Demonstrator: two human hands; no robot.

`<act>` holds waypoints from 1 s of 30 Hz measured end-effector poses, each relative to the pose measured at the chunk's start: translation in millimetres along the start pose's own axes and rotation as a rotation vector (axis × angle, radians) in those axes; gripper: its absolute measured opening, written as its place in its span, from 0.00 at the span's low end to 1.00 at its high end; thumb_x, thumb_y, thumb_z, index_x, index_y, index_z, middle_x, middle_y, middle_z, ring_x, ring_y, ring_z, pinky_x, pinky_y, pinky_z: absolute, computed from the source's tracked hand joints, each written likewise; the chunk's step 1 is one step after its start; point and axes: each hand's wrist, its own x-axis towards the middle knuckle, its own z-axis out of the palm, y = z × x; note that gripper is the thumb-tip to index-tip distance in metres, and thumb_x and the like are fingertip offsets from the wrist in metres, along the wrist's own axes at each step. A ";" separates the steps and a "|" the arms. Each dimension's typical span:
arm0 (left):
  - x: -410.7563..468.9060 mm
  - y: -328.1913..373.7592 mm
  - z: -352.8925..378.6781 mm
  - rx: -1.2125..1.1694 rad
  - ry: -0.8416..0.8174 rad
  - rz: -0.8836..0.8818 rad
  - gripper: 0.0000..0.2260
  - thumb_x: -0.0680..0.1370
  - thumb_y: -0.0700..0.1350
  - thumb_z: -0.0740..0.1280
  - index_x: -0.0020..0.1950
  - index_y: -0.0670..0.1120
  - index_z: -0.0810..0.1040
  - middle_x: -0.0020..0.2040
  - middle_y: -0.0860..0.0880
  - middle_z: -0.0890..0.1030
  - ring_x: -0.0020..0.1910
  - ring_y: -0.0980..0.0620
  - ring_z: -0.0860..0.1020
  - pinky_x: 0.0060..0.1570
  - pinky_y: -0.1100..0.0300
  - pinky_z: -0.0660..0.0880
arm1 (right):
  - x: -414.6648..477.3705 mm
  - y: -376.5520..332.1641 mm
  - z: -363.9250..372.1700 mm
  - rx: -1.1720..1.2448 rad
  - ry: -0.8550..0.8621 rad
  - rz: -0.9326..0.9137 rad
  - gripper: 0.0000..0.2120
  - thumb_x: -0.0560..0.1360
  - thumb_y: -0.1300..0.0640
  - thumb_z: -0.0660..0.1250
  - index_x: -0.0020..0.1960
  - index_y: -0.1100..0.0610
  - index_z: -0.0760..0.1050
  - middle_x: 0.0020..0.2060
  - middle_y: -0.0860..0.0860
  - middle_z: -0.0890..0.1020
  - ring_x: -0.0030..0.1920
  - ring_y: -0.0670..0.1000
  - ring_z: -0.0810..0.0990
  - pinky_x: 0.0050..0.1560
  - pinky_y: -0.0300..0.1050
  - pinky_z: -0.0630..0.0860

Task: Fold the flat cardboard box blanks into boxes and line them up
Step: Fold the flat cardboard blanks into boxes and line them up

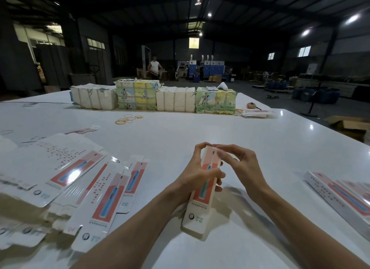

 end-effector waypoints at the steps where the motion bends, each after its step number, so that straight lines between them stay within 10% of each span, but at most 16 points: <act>1: -0.5 -0.8 -0.3 -0.017 0.007 -0.005 0.35 0.73 0.45 0.80 0.68 0.67 0.62 0.57 0.42 0.80 0.42 0.43 0.87 0.42 0.52 0.84 | -0.6 2.3 1.6 -0.014 0.003 0.010 0.07 0.82 0.55 0.71 0.58 0.49 0.86 0.52 0.42 0.88 0.55 0.46 0.86 0.53 0.39 0.83; 8: 4.3 -0.3 -0.7 -0.297 0.189 -0.047 0.27 0.75 0.59 0.71 0.70 0.61 0.64 0.59 0.38 0.80 0.48 0.39 0.85 0.54 0.43 0.84 | -7.1 12.2 15.5 -0.247 -0.063 0.000 0.17 0.84 0.54 0.67 0.71 0.44 0.71 0.62 0.44 0.78 0.59 0.45 0.82 0.58 0.42 0.82; 14: 4.5 2.1 5.1 -0.597 0.271 -0.028 0.25 0.80 0.56 0.71 0.74 0.58 0.64 0.68 0.37 0.74 0.58 0.39 0.83 0.52 0.44 0.83 | -23.2 0.9 28.4 -0.468 -0.313 -0.015 0.25 0.78 0.28 0.62 0.73 0.30 0.64 0.61 0.34 0.77 0.61 0.38 0.78 0.57 0.32 0.77; 21: -2.1 4.1 8.2 -0.591 0.178 -0.097 0.28 0.74 0.62 0.72 0.72 0.58 0.68 0.68 0.41 0.77 0.61 0.39 0.82 0.48 0.49 0.84 | -25.4 -18.3 11.8 -0.788 -0.459 -0.010 0.35 0.84 0.43 0.62 0.84 0.53 0.51 0.78 0.51 0.66 0.66 0.53 0.77 0.65 0.52 0.77; 30: -4.7 -7.9 6.0 -0.315 0.026 -0.131 0.22 0.78 0.58 0.74 0.69 0.53 0.77 0.61 0.42 0.84 0.57 0.39 0.86 0.57 0.48 0.83 | -42.6 -30.1 -85.8 -0.961 -0.163 0.196 0.32 0.80 0.48 0.71 0.78 0.49 0.60 0.70 0.51 0.72 0.55 0.50 0.78 0.46 0.41 0.76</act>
